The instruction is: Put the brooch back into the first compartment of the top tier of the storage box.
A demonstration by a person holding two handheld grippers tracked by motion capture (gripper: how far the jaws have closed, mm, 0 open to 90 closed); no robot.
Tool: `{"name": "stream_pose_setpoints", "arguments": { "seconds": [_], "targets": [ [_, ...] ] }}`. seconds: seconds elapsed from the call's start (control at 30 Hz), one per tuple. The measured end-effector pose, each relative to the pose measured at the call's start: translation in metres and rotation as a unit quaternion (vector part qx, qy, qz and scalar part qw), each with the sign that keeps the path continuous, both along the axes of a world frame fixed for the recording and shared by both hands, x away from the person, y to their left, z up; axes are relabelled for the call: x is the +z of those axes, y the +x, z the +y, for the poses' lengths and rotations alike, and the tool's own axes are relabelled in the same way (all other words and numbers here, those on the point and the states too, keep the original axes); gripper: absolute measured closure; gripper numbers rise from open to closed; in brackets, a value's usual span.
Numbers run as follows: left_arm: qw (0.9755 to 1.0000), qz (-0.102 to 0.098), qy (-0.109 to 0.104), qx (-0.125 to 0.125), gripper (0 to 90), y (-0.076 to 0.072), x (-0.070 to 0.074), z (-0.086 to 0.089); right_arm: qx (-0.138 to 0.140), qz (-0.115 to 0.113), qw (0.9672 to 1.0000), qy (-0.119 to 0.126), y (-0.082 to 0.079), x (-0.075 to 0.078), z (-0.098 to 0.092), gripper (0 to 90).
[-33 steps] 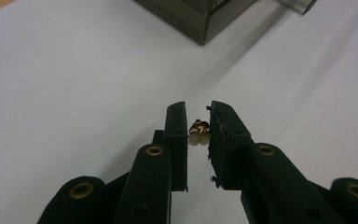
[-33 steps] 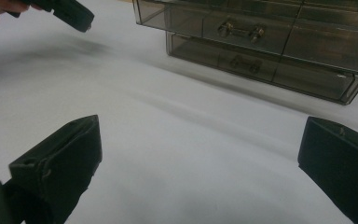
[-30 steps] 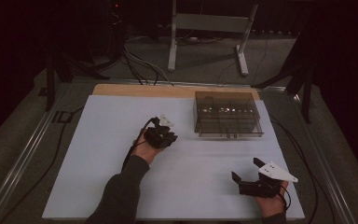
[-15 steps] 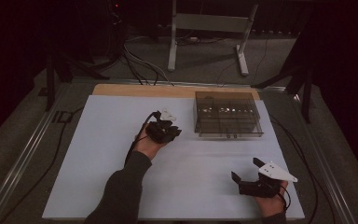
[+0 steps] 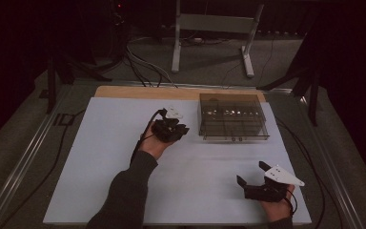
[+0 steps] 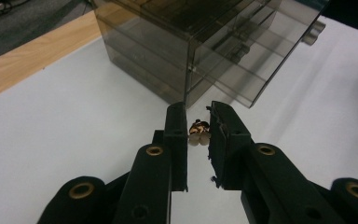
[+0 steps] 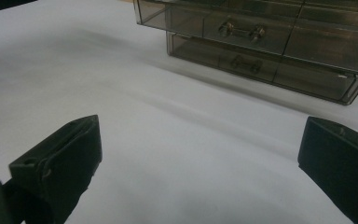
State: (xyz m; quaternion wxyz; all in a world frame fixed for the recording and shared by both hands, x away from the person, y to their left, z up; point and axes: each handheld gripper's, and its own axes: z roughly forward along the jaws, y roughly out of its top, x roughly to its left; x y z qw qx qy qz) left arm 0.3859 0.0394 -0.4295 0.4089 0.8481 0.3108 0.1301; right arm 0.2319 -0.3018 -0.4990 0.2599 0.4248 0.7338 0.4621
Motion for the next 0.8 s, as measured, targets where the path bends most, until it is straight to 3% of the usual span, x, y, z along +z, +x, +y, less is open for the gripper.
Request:
{"name": "stream_pose_setpoints", "arguments": {
  "seconds": [0.8],
  "targets": [
    [0.9995, -0.018, -0.024, -0.009, 78.5, 0.010, 0.015, -0.011, 0.001, 0.000, 1.0000, 0.000, 0.000, 0.000, 0.000, 0.3]
  ]
}}
